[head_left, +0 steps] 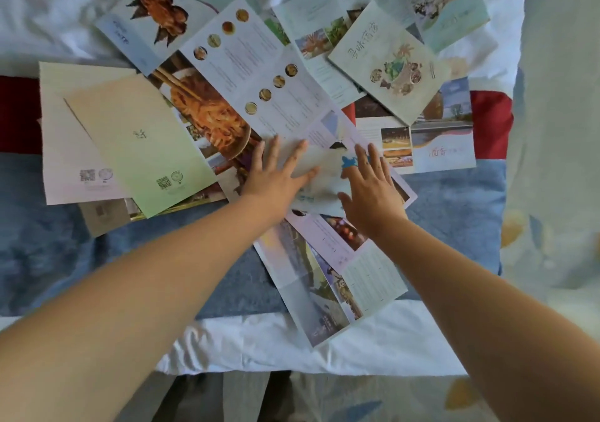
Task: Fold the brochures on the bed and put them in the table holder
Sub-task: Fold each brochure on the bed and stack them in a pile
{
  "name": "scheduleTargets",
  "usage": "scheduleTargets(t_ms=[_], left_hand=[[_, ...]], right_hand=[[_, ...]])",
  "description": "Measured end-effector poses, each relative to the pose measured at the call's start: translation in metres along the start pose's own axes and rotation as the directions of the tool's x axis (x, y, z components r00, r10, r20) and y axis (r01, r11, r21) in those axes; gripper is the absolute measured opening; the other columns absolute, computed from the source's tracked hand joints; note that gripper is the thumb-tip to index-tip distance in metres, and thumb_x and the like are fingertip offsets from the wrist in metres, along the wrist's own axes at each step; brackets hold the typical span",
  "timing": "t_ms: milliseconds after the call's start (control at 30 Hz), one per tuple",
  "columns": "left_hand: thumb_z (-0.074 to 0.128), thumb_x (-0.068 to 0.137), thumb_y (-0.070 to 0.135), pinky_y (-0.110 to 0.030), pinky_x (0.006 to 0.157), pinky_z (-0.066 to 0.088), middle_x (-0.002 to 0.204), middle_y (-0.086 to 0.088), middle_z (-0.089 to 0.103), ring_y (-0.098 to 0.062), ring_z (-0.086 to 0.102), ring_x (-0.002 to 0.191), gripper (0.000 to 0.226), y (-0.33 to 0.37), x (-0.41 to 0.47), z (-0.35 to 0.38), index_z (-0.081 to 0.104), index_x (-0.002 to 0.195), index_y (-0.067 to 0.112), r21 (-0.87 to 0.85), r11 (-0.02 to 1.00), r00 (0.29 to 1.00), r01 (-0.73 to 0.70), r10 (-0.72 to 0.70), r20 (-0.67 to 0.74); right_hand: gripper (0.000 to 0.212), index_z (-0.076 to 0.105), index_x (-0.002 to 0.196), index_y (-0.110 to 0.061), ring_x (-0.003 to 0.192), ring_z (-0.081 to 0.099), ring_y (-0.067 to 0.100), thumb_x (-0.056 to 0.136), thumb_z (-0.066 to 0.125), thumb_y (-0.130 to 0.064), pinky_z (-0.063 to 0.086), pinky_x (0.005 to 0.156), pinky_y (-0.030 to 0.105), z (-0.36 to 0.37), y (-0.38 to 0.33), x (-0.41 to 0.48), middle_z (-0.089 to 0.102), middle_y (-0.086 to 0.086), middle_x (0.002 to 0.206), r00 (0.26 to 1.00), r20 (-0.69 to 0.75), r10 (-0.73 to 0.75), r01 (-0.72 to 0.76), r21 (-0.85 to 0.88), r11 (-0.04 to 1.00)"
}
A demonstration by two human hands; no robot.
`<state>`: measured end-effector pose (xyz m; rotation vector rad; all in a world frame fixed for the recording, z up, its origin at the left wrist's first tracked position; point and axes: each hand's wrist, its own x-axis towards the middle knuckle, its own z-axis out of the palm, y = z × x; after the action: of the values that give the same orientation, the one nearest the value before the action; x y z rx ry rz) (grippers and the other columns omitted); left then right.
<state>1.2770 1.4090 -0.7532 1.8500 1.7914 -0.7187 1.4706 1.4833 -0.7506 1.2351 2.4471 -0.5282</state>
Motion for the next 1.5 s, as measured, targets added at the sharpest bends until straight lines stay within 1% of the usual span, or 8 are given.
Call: scheduleTargets(t_ms=[200, 333, 500, 633, 867, 1200, 1367, 1500], left_hand=[[0.052, 0.098, 0.011, -0.061, 0.125, 0.005, 0.165, -0.019, -0.028, -0.052, -0.005, 0.153, 0.088, -0.068, 0.002, -0.016, -0.003, 0.163, 0.030, -0.025, 0.974, 0.966, 0.227, -0.228, -0.120], [0.050, 0.102, 0.037, -0.057, 0.124, 0.017, 0.167, -0.020, -0.020, -0.047, -0.003, 0.155, 0.081, -0.056, -0.013, 0.005, 0.000, 0.164, 0.025, -0.246, 0.947, 0.973, 0.209, -0.227, -0.050], [0.060, 0.080, 0.079, -0.059, 0.124, 0.011, 0.160, -0.022, -0.038, -0.048, -0.022, 0.152, 0.122, -0.022, -0.027, 0.029, -0.015, 0.161, 0.025, -0.280, 0.949, 0.988, 0.144, -0.152, -0.006], [0.057, 0.078, 0.084, -0.058, 0.125, 0.007, 0.156, -0.029, -0.040, -0.051, -0.026, 0.149, 0.130, 0.013, -0.023, 0.027, -0.023, 0.159, 0.023, -0.348, 0.909, 0.973, 0.229, -0.222, 0.061], [0.070, 0.078, 0.073, -0.050, 0.113, -0.019, 0.154, -0.037, -0.036, -0.050, -0.026, 0.149, 0.124, 0.037, 0.010, 0.012, -0.020, 0.158, 0.043, -0.455, 0.839, 0.950, 0.300, -0.308, 0.060], [0.061, 0.080, 0.079, -0.050, 0.119, -0.011, 0.154, -0.041, -0.033, -0.053, -0.021, 0.150, 0.119, 0.040, 0.008, 0.023, -0.022, 0.157, 0.041, -0.390, 0.876, 0.948, 0.283, -0.318, -0.027], [0.058, 0.080, 0.082, -0.055, 0.124, -0.004, 0.154, -0.042, -0.032, -0.054, -0.022, 0.149, 0.121, 0.036, 0.008, 0.024, -0.023, 0.158, 0.038, -0.367, 0.889, 0.953, 0.273, -0.301, -0.020], [0.061, 0.079, 0.082, -0.056, 0.124, -0.002, 0.155, -0.040, -0.031, -0.053, -0.023, 0.149, 0.123, 0.033, 0.008, 0.023, -0.023, 0.158, 0.038, -0.358, 0.891, 0.955, 0.278, -0.297, 0.003]], right_hand=[[0.037, 0.056, 0.134, -0.018, 0.149, 0.025, 0.037, 0.097, 0.058, -0.014, 0.034, 0.119, 0.059, 0.001, -0.041, -0.018, 0.032, 0.012, 0.156, 0.999, 0.048, 0.009, -0.015, 0.139, 0.990], [0.054, 0.053, 0.144, -0.012, 0.153, 0.021, 0.041, 0.090, 0.057, -0.007, 0.011, 0.124, 0.055, 0.026, -0.083, -0.033, 0.039, 0.019, 0.154, 0.988, 0.040, -0.148, 0.141, 0.130, 0.981], [0.058, 0.054, 0.145, -0.009, 0.154, 0.023, 0.037, 0.087, 0.062, -0.009, 0.010, 0.127, 0.049, 0.034, -0.085, -0.026, 0.045, 0.017, 0.153, 0.979, 0.047, -0.198, 0.192, 0.111, 0.975], [0.074, 0.017, 0.162, -0.014, 0.158, -0.003, 0.030, 0.095, 0.048, -0.010, -0.010, 0.122, 0.042, 0.005, -0.051, 0.009, 0.010, 0.013, 0.170, 0.995, -0.054, -0.079, 0.077, -0.041, 0.996], [0.083, -0.003, 0.164, -0.018, 0.158, -0.009, 0.032, 0.097, 0.047, -0.012, 0.001, 0.128, 0.045, -0.050, 0.028, 0.097, -0.009, 0.015, 0.171, 0.957, -0.088, 0.275, -0.287, -0.179, 0.941], [0.088, -0.012, 0.162, -0.030, 0.154, 0.012, 0.046, 0.102, 0.050, -0.013, 0.018, 0.125, 0.053, -0.053, 0.054, 0.123, -0.001, 0.028, 0.167, 0.980, -0.059, 0.191, -0.199, -0.393, 0.898], [0.092, -0.008, 0.163, -0.020, 0.141, 0.039, 0.051, 0.098, 0.053, 0.001, 0.050, 0.095, 0.055, -0.055, 0.055, 0.124, 0.015, 0.036, 0.162, 0.989, -0.056, 0.134, -0.144, -0.479, 0.866], [0.094, 0.002, 0.162, -0.012, 0.104, 0.065, 0.047, 0.091, 0.061, 0.006, 0.046, 0.062, 0.045, -0.060, 0.050, 0.119, 0.044, 0.037, 0.145, 0.994, -0.070, 0.089, -0.112, -0.515, 0.850]])
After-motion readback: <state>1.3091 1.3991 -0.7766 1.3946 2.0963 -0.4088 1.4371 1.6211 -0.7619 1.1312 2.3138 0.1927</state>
